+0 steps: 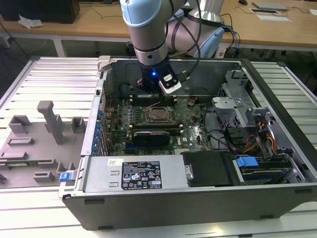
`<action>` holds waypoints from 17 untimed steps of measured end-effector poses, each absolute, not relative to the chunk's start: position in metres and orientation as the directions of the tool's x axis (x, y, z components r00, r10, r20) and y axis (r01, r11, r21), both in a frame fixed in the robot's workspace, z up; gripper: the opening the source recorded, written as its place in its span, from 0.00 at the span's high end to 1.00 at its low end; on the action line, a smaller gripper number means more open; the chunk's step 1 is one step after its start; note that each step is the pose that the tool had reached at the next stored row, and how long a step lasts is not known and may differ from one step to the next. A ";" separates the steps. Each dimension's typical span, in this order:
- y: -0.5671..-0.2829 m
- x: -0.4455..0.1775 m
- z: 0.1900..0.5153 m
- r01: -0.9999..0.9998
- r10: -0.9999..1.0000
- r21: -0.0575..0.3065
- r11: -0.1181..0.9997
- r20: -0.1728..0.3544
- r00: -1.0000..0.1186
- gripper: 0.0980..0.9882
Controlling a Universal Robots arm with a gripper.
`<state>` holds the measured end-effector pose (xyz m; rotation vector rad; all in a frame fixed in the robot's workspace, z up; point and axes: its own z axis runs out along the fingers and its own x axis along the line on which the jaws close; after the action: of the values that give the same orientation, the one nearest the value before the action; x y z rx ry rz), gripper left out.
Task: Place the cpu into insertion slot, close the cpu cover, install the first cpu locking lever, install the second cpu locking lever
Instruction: 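Install the first cpu locking lever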
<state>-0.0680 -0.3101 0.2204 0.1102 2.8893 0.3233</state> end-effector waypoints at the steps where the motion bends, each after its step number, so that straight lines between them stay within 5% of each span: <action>1: -0.310 -0.068 0.220 0.050 0.101 0.226 0.973 -0.224 -0.969 0.99; 17: -0.307 -0.073 0.212 0.122 0.172 0.213 0.969 -0.233 -0.957 0.99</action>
<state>-0.0726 -0.3069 0.2123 0.2177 2.8669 0.2869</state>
